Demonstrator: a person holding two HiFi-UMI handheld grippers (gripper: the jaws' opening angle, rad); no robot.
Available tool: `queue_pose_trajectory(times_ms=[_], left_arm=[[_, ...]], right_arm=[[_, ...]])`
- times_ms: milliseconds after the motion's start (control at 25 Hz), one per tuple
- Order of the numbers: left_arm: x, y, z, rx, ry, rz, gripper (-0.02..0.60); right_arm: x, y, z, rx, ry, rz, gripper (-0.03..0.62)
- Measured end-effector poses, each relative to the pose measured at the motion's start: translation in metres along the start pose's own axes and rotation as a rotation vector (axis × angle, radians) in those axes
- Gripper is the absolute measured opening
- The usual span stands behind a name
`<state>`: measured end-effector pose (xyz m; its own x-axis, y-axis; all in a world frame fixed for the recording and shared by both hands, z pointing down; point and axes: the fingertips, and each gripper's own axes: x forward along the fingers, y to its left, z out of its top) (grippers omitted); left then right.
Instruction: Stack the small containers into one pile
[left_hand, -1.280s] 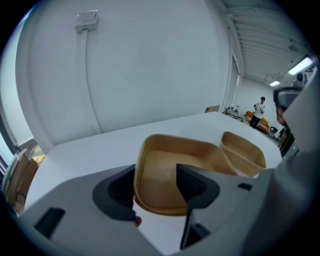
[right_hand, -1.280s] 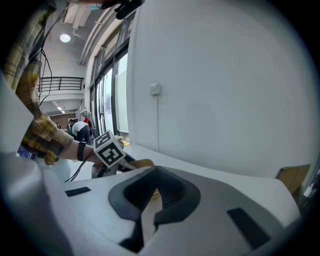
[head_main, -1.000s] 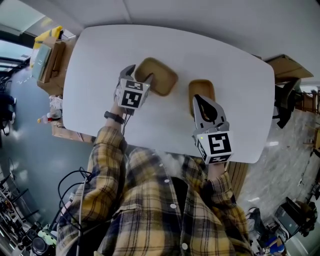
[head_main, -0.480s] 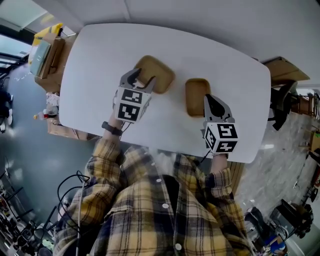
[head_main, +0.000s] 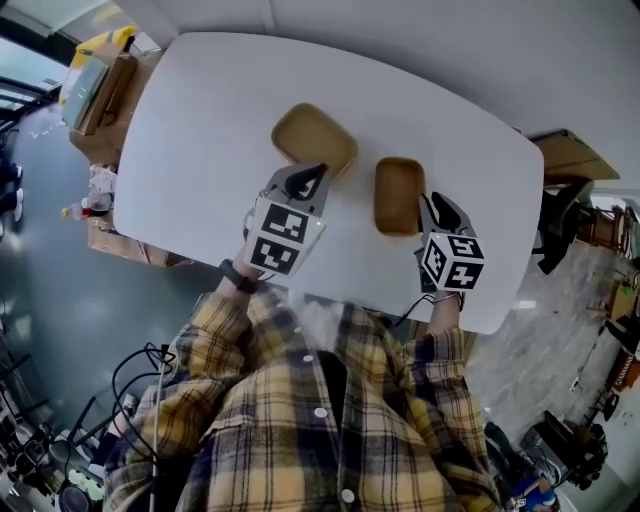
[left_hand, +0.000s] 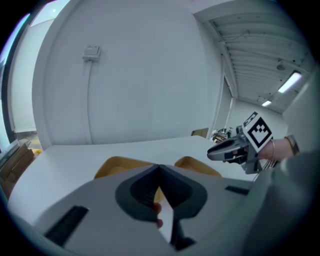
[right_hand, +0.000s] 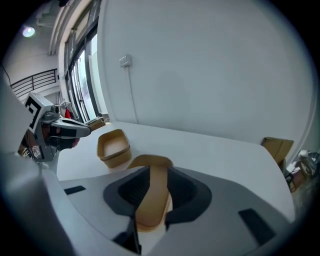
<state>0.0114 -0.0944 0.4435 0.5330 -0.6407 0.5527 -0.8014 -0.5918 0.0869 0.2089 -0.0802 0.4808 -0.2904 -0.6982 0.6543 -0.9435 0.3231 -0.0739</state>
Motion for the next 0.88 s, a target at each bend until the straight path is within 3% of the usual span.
queue_pose_trajectory(times_ms=[240,480,680,880], left_arm=[[-0.007,-0.029,-0.004,-0.115,-0.036,-0.077,0.018],[-0.009,-0.039,-0.009,-0.042,-0.025,-0.081,0.017],[-0.015,-0.034,-0.012,-0.055,-0.022,-0.067,0.017],[-0.017,-0.023,-0.012,-0.071,-0.024,-0.034,0.017]], right_arm=[[0.025,-0.009,-0.033,0.028,0.117,0.023,0.144],[0.042,-0.011,-0.064,0.033,0.237,0.007,0.113],[0.042,-0.015,-0.061,0.072,0.206,-0.016,0.029],[0.036,-0.014,-0.045,0.075,0.170,-0.001,0.021]])
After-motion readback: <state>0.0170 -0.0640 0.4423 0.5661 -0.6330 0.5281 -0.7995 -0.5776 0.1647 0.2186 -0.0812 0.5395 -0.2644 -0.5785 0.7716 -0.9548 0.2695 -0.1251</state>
